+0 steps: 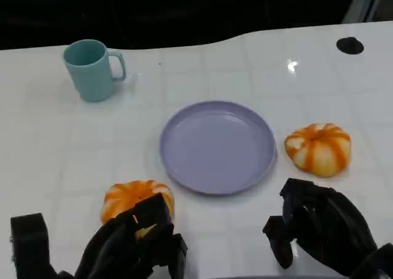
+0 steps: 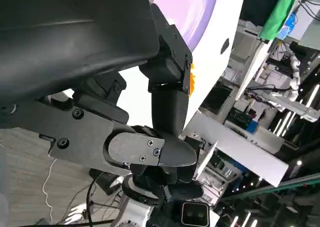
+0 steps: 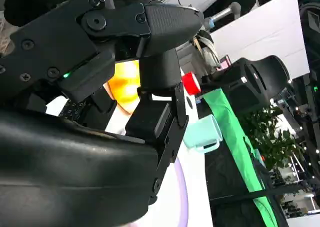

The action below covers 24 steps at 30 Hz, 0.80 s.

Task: Grasp the bread from the table and place it into the plate.

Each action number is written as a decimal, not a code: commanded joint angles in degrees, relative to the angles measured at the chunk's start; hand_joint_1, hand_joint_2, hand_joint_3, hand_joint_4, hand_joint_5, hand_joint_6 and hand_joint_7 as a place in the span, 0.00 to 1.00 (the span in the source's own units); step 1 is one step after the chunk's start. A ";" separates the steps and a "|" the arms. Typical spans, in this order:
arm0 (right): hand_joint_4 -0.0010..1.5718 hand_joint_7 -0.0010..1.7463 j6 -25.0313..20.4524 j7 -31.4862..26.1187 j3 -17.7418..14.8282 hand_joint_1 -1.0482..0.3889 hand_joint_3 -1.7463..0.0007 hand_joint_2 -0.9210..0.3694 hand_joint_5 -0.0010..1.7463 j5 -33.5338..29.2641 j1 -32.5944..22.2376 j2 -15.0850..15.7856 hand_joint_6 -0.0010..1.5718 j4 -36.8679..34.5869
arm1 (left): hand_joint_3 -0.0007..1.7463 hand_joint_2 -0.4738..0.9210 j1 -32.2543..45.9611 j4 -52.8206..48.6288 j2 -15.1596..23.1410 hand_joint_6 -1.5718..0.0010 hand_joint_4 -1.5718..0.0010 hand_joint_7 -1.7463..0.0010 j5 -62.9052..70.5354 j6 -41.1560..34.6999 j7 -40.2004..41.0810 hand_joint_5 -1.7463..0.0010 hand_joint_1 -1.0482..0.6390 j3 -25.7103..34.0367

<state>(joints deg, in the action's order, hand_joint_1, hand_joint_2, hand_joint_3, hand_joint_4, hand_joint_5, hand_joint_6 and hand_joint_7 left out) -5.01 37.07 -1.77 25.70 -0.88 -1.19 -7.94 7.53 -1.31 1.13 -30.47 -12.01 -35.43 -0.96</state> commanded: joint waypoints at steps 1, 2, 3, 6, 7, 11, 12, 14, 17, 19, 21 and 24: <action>0.78 0.77 0.75 0.42 -0.49 0.05 0.71 0.21 0.88 0.42 -0.12 0.73 0.69 -0.11 | 0.14 1.00 -0.09 -0.23 0.56 0.56 0.41 0.00 0.24 0.66 -0.64 0.00 0.24 0.40; 0.78 0.77 0.59 0.31 -0.47 0.05 0.71 0.21 0.89 0.41 -0.21 0.76 0.69 0.04 | 0.14 1.00 -0.09 -0.18 0.53 0.56 0.41 0.00 0.17 0.56 -0.59 0.00 0.24 0.41; 0.78 0.78 0.58 0.35 -0.47 0.05 0.71 0.21 0.89 0.40 -0.24 0.80 0.70 0.05 | 0.14 1.00 -0.09 -0.14 0.51 0.56 0.41 0.00 0.14 0.50 -0.52 0.00 0.24 0.42; 0.78 0.78 0.59 0.48 -0.39 0.05 0.71 0.20 0.89 0.39 -0.37 0.85 0.69 0.12 | 0.15 1.00 0.02 0.08 0.57 0.57 0.41 0.00 0.17 0.55 -0.46 0.00 0.24 0.48; 0.78 0.78 0.48 0.37 -0.34 0.05 0.71 0.21 0.89 0.34 -0.50 0.86 0.69 0.31 | 0.15 1.00 0.13 0.19 0.63 0.57 0.42 0.00 0.34 1.08 -0.65 0.00 0.24 0.49; 0.78 0.78 0.58 0.17 -0.31 0.05 0.71 0.21 0.89 0.14 -0.38 0.87 0.69 0.28 | 0.17 1.00 0.64 -0.13 -0.27 0.67 0.51 0.02 3.32 8.95 -0.49 0.00 0.21 0.74; 0.78 0.78 0.43 0.02 -0.28 0.04 0.71 0.21 0.89 0.14 -0.49 0.84 0.69 0.47 | 0.18 1.00 0.89 -0.14 -0.76 0.69 0.55 0.07 4.92 12.31 0.22 0.00 0.21 0.71; 0.78 0.79 0.29 0.03 -0.19 0.05 0.70 0.21 0.89 0.24 -0.88 0.79 0.69 0.90 | 0.18 1.00 1.01 -0.70 -1.33 0.73 0.68 0.21 9.22 21.23 1.08 0.00 0.22 0.63; 0.78 0.79 0.45 0.22 -0.13 0.05 0.69 0.22 0.90 0.33 -1.15 0.72 0.68 1.02 | 0.17 1.00 0.64 -1.66 -0.78 0.77 0.75 0.36 15.74 30.87 3.17 0.05 0.22 0.48; 0.78 0.79 0.54 0.38 -0.15 0.06 0.69 0.22 0.89 0.48 -1.36 0.62 0.68 0.95 | 0.16 1.00 0.43 -1.17 0.67 0.80 0.77 0.55 21.62 36.66 5.77 0.19 0.20 0.55; 0.78 0.78 0.27 0.28 -0.14 0.06 0.70 0.22 0.89 0.58 -1.59 0.57 0.68 0.99 | 0.12 1.00 0.26 -0.63 2.02 0.80 0.78 0.68 25.03 40.48 7.18 0.30 0.22 0.58; 0.78 0.77 0.17 -0.14 -0.08 0.05 0.70 0.22 0.88 0.52 -1.64 0.26 0.69 0.86 | 0.05 1.00 0.03 -0.30 3.70 0.79 0.78 0.77 30.50 45.27 10.57 0.39 0.25 0.73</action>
<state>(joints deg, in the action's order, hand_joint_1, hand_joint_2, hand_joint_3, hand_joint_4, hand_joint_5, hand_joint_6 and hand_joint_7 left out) -5.01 37.11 -1.68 25.69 -2.11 -1.16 -7.65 7.72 -2.29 2.92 -3.97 29.60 -27.67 -0.70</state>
